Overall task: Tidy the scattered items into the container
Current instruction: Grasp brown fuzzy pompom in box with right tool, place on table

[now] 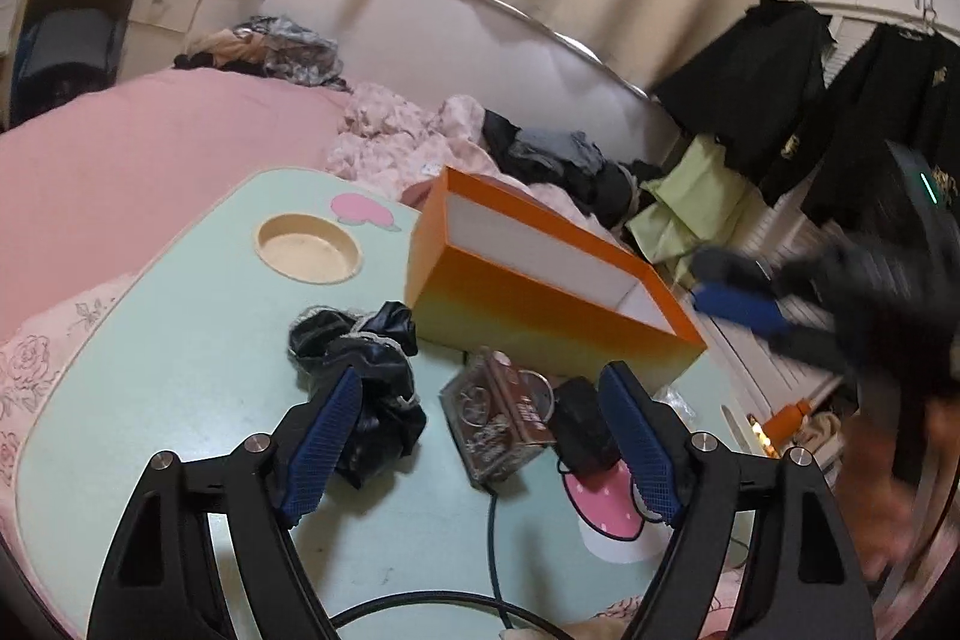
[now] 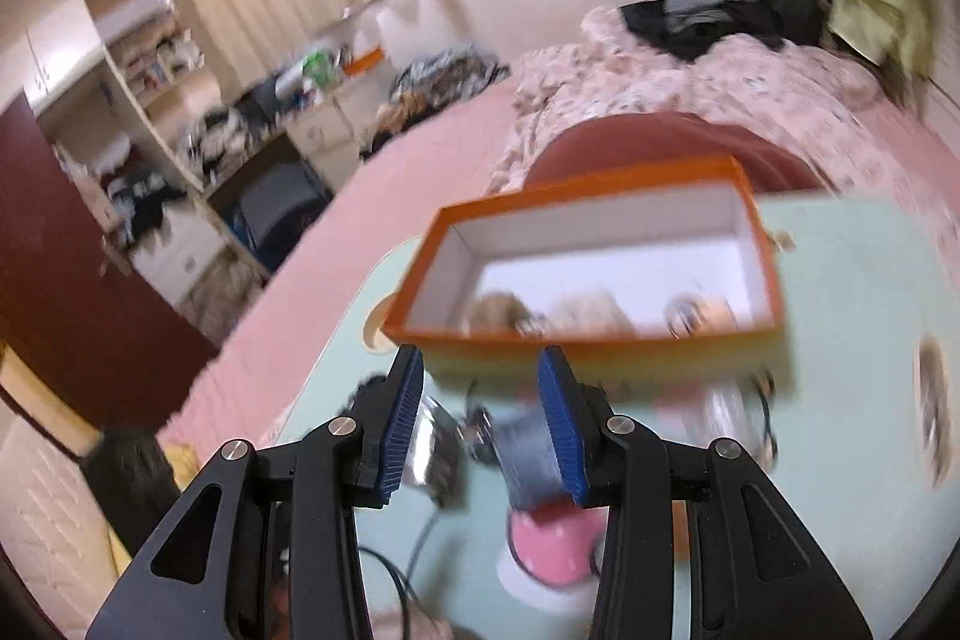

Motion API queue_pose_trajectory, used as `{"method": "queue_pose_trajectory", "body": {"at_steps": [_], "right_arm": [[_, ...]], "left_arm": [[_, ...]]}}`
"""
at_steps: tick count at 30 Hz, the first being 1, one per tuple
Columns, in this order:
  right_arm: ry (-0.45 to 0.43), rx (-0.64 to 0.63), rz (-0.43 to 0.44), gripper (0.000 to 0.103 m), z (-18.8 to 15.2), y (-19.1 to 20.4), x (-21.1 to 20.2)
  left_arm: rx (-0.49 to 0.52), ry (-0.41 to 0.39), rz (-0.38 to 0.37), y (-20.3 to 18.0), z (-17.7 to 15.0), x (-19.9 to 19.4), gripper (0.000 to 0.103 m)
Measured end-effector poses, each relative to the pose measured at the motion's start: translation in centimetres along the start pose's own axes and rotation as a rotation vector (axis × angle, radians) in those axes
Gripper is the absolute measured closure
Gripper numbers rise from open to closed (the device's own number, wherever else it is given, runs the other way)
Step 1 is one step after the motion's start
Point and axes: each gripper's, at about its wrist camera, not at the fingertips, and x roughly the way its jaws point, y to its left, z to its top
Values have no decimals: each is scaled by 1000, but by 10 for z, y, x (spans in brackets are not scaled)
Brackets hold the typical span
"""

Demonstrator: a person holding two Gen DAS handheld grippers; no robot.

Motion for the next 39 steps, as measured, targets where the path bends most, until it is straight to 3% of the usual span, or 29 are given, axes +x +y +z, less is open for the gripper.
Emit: {"method": "queue_pose_trajectory", "body": {"at_steps": [3, 8, 14, 18, 21, 22, 26, 29, 35, 39], "right_arm": [[180, -15, -49, 62, 32, 14, 42], [380, -3, -67, 62, 57, 16, 109], [489, -2, -225, 62, 58, 14, 154], [556, -49, -298, 62, 47, 11, 172], [549, -19, -264, 64, 42, 2, 174], [551, -4, -254, 77, 41, -1, 173], [488, 21, -223, 77, 46, -8, 157], [400, 49, -140, 77, 57, -10, 126], [222, 3, -61, 77, 63, 1, 37], [121, -34, -94, 77, 33, 10, -2]], "left_arm": [[-12, 3, 4, 3, -1, 2, 22], [-12, -10, -29, 5, -2, 1, 22], [-3, -96, -71, 5, -4, -19, 21], [-20, -86, -76, 8, -2, -16, 21], [-29, -74, -73, 10, -2, -13, 21], [-32, -71, -73, 11, -2, -12, 21], [-34, -64, -73, 11, -2, -11, 21], [-39, -57, -71, 12, -2, -9, 21], [-51, -44, -69, 15, -3, -7, 21], [-54, -33, -67, 16, -3, -4, 21]]}}
